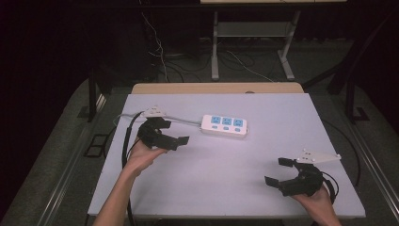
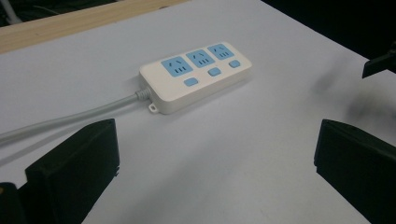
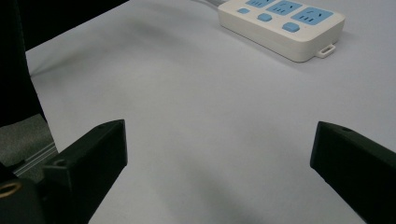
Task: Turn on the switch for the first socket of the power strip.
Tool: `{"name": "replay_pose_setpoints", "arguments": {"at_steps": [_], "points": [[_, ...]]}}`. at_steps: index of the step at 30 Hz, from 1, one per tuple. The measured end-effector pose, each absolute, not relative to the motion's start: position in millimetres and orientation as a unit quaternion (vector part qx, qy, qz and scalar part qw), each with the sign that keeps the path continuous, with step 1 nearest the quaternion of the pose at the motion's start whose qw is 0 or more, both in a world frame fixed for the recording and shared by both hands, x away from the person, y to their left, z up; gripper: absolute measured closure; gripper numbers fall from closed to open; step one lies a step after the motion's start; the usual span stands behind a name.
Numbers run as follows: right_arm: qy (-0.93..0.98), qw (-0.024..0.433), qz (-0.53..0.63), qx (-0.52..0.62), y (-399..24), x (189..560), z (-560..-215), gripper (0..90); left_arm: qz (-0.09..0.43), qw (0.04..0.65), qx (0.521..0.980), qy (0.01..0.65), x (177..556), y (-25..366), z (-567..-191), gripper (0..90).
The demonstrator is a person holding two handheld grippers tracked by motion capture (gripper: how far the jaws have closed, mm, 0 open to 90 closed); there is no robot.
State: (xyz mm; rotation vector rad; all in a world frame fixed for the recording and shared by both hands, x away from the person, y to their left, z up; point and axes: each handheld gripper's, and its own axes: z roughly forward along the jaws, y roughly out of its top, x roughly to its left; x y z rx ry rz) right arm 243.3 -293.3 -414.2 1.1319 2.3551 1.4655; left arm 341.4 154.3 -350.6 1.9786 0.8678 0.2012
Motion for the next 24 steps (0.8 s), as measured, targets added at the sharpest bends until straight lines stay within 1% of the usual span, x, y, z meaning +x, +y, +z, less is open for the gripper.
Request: {"name": "replay_pose_setpoints", "arguments": {"at_steps": [10,24], "points": [[0.785,0.071,0.486,0.377,-292.5,243.0,-414.5,3.5,0.095,0.484,0.789,0.365,315.1,174.5,-361.2,0.0],[0.785,0.067,0.486,0.377,-289.9,240.6,-414.8,3.5,0.093,0.503,0.774,0.373,272.9,180.9,-398.7,0.0]]}}
